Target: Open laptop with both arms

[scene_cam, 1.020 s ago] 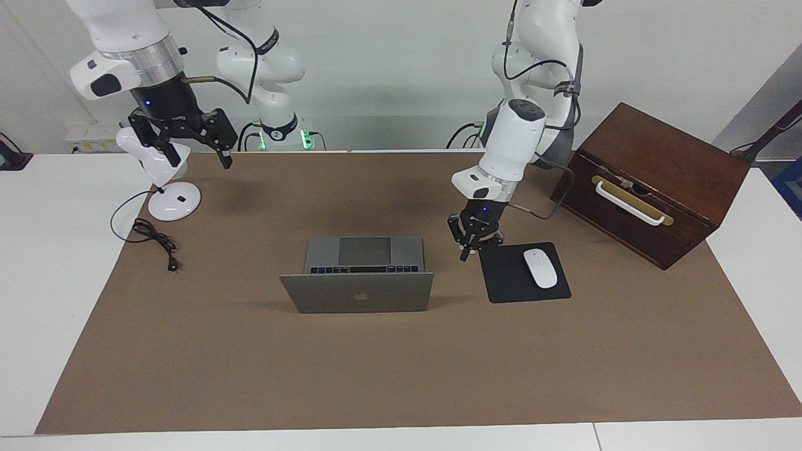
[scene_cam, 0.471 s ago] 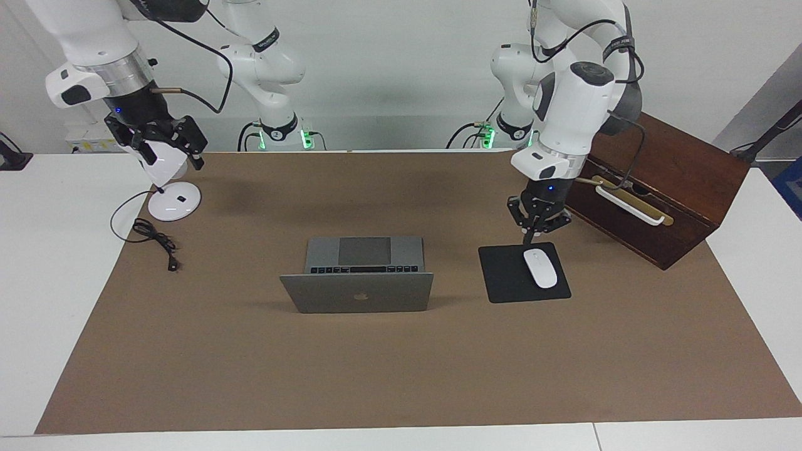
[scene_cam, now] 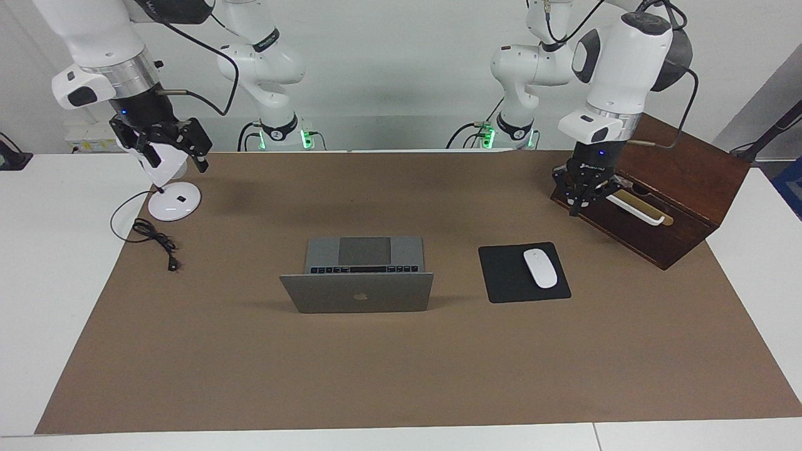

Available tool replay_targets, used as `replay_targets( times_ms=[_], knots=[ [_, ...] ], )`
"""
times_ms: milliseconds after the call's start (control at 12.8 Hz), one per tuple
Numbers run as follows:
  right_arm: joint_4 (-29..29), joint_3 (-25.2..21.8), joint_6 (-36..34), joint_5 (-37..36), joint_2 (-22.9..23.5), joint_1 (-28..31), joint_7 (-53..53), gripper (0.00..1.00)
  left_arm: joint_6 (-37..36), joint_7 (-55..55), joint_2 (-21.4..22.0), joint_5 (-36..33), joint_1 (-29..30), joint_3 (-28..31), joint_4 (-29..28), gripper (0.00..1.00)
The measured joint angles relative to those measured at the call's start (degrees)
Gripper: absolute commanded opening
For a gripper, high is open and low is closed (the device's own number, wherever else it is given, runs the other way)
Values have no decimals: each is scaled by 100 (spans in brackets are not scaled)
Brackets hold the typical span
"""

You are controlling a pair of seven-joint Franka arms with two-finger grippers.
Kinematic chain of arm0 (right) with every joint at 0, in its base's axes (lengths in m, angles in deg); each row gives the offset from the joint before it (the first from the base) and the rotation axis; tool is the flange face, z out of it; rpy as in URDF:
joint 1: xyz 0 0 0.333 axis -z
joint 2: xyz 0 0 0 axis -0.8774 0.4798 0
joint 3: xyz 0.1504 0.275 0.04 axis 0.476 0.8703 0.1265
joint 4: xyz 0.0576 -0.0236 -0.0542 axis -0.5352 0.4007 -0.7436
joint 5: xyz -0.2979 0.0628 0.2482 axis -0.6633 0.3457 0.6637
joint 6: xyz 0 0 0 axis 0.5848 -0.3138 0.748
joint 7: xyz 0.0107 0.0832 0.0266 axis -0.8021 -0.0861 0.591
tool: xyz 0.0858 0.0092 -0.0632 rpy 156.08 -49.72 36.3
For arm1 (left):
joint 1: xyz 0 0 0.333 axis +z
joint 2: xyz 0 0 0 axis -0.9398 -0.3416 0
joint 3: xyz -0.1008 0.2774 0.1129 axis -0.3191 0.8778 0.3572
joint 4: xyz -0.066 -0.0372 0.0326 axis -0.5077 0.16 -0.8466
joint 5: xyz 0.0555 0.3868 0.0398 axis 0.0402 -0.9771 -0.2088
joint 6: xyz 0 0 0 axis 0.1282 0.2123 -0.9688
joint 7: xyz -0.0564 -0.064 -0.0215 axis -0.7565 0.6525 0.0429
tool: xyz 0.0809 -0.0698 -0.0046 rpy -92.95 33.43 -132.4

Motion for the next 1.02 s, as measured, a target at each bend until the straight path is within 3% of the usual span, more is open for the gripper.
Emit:
replay_targets(
  times_ms=[78, 157, 1020],
  knots=[
    [10, 5, 12, 0, -1, 0, 0, 100, -123, 0, 28, -24, 44, 1, 54, 50],
    [36, 4, 13, 0, -1, 0, 0, 100, -205, 0, 49, -34, 115, 2, 91, 99],
    [273, -2, 39, -214, -2, 5, 0, 100, -787, 173, 323, -36, 1002, 13, 326, 100]
  ],
)
